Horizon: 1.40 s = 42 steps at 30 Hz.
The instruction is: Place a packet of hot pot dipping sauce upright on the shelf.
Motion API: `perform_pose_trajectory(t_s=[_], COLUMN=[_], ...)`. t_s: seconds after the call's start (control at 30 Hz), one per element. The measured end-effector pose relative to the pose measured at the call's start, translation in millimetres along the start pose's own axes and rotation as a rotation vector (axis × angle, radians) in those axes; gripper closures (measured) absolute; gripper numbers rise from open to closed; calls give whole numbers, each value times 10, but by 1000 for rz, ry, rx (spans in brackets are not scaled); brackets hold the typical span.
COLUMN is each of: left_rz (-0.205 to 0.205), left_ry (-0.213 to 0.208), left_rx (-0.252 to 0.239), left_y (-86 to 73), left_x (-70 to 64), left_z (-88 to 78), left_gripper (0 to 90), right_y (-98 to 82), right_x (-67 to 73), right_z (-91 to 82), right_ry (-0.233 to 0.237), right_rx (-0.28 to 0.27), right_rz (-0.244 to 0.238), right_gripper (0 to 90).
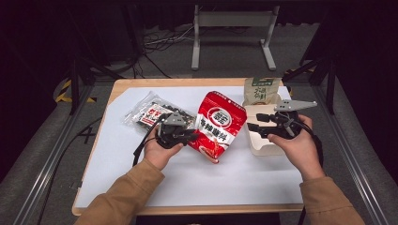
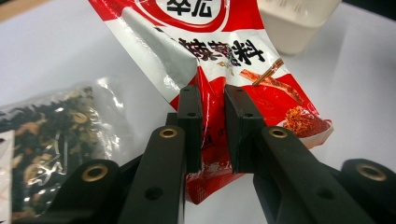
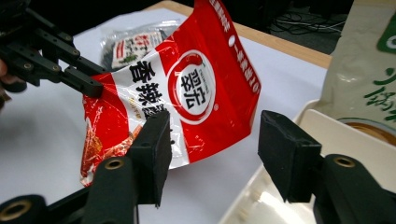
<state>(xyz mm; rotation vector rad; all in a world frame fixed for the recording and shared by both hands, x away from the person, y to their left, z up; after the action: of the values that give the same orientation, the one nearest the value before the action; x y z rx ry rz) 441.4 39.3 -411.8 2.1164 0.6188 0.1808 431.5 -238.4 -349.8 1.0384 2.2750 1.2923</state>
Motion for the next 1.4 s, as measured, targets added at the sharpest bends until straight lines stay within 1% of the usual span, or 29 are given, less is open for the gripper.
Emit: perform_pose_trajectory(t_s=[0.03, 0.1, 0.13, 0.17, 0.2, 0.23, 0.27, 0.3, 0.4, 0.43, 0.6, 0.73, 0.77, 0.8, 0.83, 0.87, 0.97, 1.03, 1.07, 1.1, 1.13, 1.17, 1.27, 1.3, 1.33, 1.4], left_rz=[-2, -6, -10, -8, -7, -7, -6, -6, 1, 2, 11, 20, 25, 28, 31, 33, 46, 51, 52, 52, 54, 54, 51, 54, 59, 66], left_ry=[5, -1, 1, 7, 6, 6, 8, 8, 15, 13, 8, 3, 1, -4, -8, -13, -13, -21, -23, -23, -27, -27, -43, -44, -40, -37], left_rx=[-15, -25, -36, -48, -55, -55, -71, -71, -99, -112, -143, -155, -153, -161, -160, -161, -167, -171, -174, -174, -181, -181, -183, -177, -178, -177], left_y=[11, 20, 23, 32, 39, 39, 54, 54, 91, 105, 149, 172, 176, 181, 182, 180, 184, 189, 191, 191, 192, 192, 182, 178, 178, 178], left_x=[10, 25, 26, 30, 29, 29, 26, 26, 14, 6, -34, -69, -76, -90, -96, -107, -128, -150, -160, -160, -162, -162, -159, -165, -169, -181], left_z=[-33, -74, -86, -117, -136, -136, -169, -169, -245, -266, -332, -349, -352, -352, -352, -357, -369, -372, -369, -369, -371, -371, -358, -353, -346, -336], left_gripper=[781, 780, 780, 781, 781, 781, 781, 781, 781, 781, 781, 781, 781, 782, 781, 781, 782, 782, 782, 781, 781, 781, 781, 781, 780, 780], right_y=[4, 8, 6, 3, -10, -22, -37, -37, -75, -87, -114, -133, -133, -140, -143, -142, -132, -113, -100, -89, -78, -70, -43, -36, -34, -33], right_x=[18, 57, 75, 86, 116, 133, 149, 149, 199, 214, 262, 315, 315, 331, 364, 382, 413, 434, 441, 442, 434, 420, 392, 384, 376, 374], right_z=[14, 48, 66, 82, 128, 157, 186, 186, 266, 293, 376, 440, 440, 456, 479, 492, 529, 535, 534, 532, 523, 511, 465, 454, 446, 441], right_ry=[8, 28, 37, 45, 64, 75, 78, 78, 91, 96, 111, 128, 128, 137, 177, 194, 205, 223, 229, 228, 220, 213, 224, 220, 207, 201], right_rx=[-11, -24, -23, -22, -18, -14, -7, -7, -14, -10, -1, -4, -4, -1, -4, -7, -7, -11, -13, -16, -16, -19, -42, -46, -45, -40], right_rz=[17, 55, 74, 83, 105, 115, 130, 130, 161, 168, 200, 240, 240, 247, 285, 310, 315, 318, 318, 312, 296, 281, 273, 264, 249, 240], right_gripper=[428, 428, 428, 428, 416, 409, 410, 410, 409, 405, 383, 363, 363, 358, 358, 358, 379, 453, 473, 509, 572, 605, 730, 758, 779, 783])
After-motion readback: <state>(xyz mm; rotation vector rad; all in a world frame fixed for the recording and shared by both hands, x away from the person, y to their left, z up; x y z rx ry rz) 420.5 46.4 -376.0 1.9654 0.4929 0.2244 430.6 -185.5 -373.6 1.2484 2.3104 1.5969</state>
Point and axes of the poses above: each handheld gripper's, and its own axes: z roughly forward along the jaws, y roughly out of its top, x roughly to its left, the point moved 6 cm from there along z, roughly forward along the jaws, and after that the axes turned 1 degree about x, right-handed, at the moved point
